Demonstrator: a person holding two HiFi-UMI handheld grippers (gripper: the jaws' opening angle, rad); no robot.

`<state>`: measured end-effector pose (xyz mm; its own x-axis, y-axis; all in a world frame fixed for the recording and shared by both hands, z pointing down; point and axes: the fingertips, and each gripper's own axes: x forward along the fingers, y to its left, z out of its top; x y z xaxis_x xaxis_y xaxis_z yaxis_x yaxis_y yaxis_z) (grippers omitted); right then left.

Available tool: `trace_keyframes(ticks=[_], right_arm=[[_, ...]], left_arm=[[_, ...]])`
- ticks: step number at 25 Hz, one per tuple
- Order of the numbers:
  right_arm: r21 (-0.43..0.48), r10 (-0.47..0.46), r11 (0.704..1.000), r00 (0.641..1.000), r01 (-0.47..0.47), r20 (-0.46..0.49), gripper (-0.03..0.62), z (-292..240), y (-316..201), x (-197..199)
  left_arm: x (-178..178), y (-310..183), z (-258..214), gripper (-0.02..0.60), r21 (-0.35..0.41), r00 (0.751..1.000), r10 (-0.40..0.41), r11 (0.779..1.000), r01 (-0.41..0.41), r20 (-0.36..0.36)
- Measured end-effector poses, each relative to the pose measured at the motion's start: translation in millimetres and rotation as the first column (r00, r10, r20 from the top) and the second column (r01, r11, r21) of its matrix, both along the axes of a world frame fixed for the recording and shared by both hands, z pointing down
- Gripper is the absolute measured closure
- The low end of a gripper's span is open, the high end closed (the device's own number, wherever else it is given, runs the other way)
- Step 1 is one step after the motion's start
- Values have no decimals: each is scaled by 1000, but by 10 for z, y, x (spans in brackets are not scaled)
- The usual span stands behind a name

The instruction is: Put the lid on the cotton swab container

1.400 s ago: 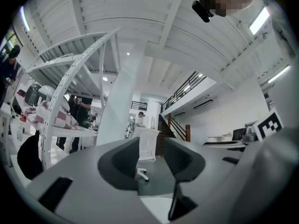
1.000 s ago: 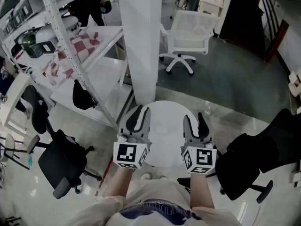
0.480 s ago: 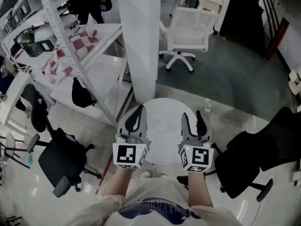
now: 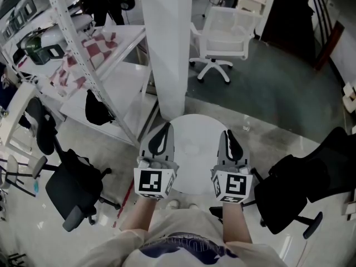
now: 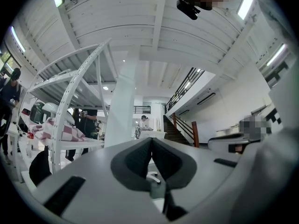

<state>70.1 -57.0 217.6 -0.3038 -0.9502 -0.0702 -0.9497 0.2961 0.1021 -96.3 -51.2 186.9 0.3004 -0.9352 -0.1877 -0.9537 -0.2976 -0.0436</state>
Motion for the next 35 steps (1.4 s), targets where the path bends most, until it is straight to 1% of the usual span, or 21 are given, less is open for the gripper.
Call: trace_keyframes(ticks=[2, 3, 8, 13, 16, 20, 25, 29, 35], right_arm=[[4, -8, 1000, 1000, 8, -6, 577, -4, 4, -24], [6, -11, 1000, 1000, 11, -10, 584, -9, 5, -35], [34, -6, 999, 1000, 7, -26, 585, -66, 10, -72], [97, -12, 995, 1000, 13, -16, 585, -191, -12, -98], [117, -16, 993, 1000, 18, -16, 585, -252, -19, -127], [115, -23, 993, 1000, 24, -11, 585, -246, -2, -153], [92, 10, 996, 1000, -8, -25, 586, -209, -6, -113], [93, 16, 996, 1000, -13, -23, 586, -226, 37, -63], [100, 37, 994, 999, -35, -19, 586, -266, 67, 50]], left_arm=[[3, -2, 5, 581, -2, 1000, 1, 1000, -1, 5], [10, 0, 3, 581, -1, 1000, 3, 1000, -3, 9], [49, 18, -41, 582, 29, 999, 19, 999, -20, 33], [70, 49, -159, 583, 70, 999, 39, 997, -40, 12], [83, 59, -196, 583, 71, 999, 46, 996, -46, 0], [79, 63, -163, 583, 62, 999, 42, 997, -43, 11], [31, 58, -132, 583, 58, 999, 32, 998, -33, 16], [7, 78, -120, 583, 59, 999, 23, 998, -25, 32], [0, 86, -134, 583, 51, 999, 26, 998, -28, 35]])
